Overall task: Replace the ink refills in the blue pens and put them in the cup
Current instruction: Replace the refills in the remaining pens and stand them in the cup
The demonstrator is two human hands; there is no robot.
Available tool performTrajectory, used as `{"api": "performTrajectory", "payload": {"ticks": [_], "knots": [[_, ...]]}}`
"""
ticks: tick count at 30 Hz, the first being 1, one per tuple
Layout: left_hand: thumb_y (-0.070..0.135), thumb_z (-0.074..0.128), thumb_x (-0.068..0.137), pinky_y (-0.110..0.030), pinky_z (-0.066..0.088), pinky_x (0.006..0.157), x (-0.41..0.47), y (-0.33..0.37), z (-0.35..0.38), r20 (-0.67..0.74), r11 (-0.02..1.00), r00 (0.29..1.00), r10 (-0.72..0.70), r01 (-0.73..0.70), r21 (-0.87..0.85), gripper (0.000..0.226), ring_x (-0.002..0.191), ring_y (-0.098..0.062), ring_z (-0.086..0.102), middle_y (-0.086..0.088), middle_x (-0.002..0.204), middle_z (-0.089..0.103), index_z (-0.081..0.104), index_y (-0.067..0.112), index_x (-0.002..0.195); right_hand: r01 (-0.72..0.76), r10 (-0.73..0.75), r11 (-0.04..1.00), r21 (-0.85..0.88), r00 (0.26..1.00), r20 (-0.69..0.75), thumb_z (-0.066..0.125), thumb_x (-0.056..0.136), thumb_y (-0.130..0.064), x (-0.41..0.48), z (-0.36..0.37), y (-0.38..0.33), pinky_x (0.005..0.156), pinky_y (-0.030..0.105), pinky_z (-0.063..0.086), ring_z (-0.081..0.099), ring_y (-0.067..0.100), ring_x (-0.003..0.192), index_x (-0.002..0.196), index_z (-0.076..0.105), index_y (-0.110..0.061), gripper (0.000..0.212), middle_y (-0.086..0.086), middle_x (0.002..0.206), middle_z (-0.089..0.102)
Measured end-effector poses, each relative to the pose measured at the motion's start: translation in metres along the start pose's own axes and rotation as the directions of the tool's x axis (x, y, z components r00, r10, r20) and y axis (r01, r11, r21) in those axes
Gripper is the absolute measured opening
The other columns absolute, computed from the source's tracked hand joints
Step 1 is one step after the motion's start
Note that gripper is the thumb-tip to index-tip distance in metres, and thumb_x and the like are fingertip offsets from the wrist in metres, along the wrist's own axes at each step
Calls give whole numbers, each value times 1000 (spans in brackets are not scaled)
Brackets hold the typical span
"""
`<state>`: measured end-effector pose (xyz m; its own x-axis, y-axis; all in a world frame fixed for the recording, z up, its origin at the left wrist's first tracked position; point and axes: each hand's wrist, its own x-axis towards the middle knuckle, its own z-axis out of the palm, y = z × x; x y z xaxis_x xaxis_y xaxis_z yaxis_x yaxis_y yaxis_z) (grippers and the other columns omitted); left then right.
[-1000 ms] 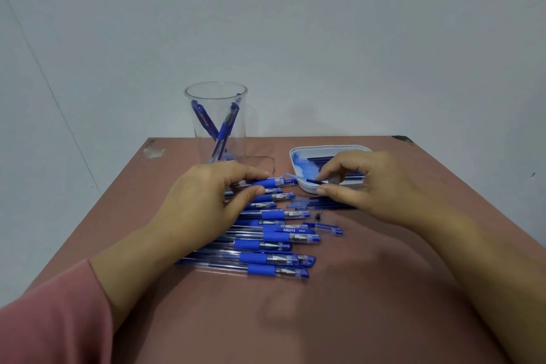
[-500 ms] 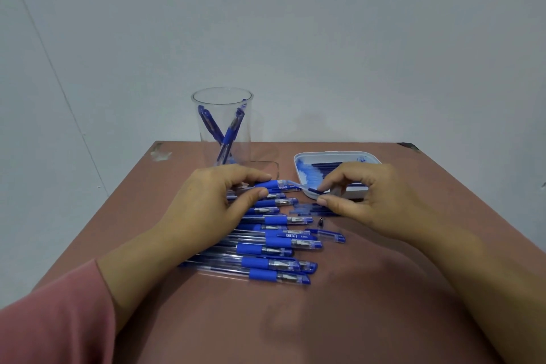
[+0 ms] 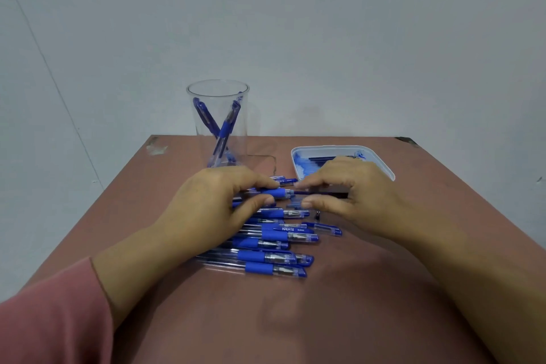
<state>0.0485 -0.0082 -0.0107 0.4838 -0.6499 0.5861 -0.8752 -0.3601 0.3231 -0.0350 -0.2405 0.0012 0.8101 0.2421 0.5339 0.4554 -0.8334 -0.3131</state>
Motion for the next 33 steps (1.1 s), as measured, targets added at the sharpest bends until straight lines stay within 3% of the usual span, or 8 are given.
{"api": "performTrajectory", "payload": {"ticks": [2, 7, 13, 15, 18, 24, 29, 33], "knots": [[45, 61, 85, -30, 56, 72, 0, -2, -1, -36, 1000, 999, -24, 24, -7, 27, 85, 2, 63, 21, 95, 70, 70, 37, 110, -44, 44, 999, 17, 999, -14, 67, 77, -54, -2, -5, 2, 80, 9, 42, 58, -2, 91, 110, 64, -40, 36, -31, 91, 61], [38, 67, 86, -30, 57, 75, 1, -1, -1, -49, 999, 998, -37, 37, -3, 25, 86, 2, 63, 20, 96, 70, 70, 35, 110, -70, 73, 997, 45, 995, -68, 68, 81, -29, -6, -6, 4, 75, 13, 46, 61, -1, 85, 91, 66, -34, 12, -24, 86, 63], [36, 68, 85, -31, 56, 75, 0, -1, -1, -37, 999, 999, -39, 39, -2, 27, 87, 0, 64, 18, 97, 71, 70, 35, 112, -74, 76, 995, 69, 997, -21, 72, 83, -34, -4, 2, -3, 79, 10, 45, 62, 2, 93, 113, 65, -41, 31, -21, 96, 64], [38, 66, 85, -29, 56, 77, 1, 0, -3, -38, 999, 998, -48, 48, -2, 27, 88, 1, 63, 19, 98, 70, 70, 35, 112, -102, 110, 989, 106, 991, -70, 72, 81, -35, -7, -4, -2, 79, 11, 45, 62, 5, 91, 105, 62, -43, 27, -17, 92, 65], [38, 66, 85, -25, 55, 77, 1, 0, -3, -39, 999, 998, -49, 50, 9, 28, 88, 2, 62, 19, 98, 70, 70, 35, 112, -116, 126, 987, 109, 988, -92, 72, 82, -25, -8, -6, 1, 75, 15, 45, 61, 5, 85, 93, 66, -32, 14, -17, 85, 64], [37, 67, 85, -24, 55, 74, 0, 1, -2, -33, 999, 999, -41, 41, 8, 28, 86, 2, 62, 19, 97, 70, 69, 35, 113, -109, 114, 986, 123, 993, -32, 69, 86, -32, -5, 2, -7, 79, 12, 47, 62, 7, 91, 111, 63, -41, 27, -17, 91, 64], [36, 67, 85, -26, 56, 76, 0, 1, -2, -40, 999, 999, -36, 36, 4, 27, 87, 2, 63, 19, 97, 70, 70, 34, 112, -144, 158, 979, 147, 984, -86, 70, 85, -25, -5, 2, -6, 73, 11, 44, 61, 6, 85, 88, 64, -37, 14, -17, 84, 63], [36, 67, 85, -27, 56, 74, 0, 1, 0, -31, 999, 999, -37, 37, -7, 27, 85, 2, 63, 19, 96, 70, 70, 35, 112, -149, 148, 981, 123, 989, 16, 65, 89, -24, -3, 4, -5, 80, 14, 46, 61, 8, 93, 108, 69, -35, 22, -18, 93, 62]]}}
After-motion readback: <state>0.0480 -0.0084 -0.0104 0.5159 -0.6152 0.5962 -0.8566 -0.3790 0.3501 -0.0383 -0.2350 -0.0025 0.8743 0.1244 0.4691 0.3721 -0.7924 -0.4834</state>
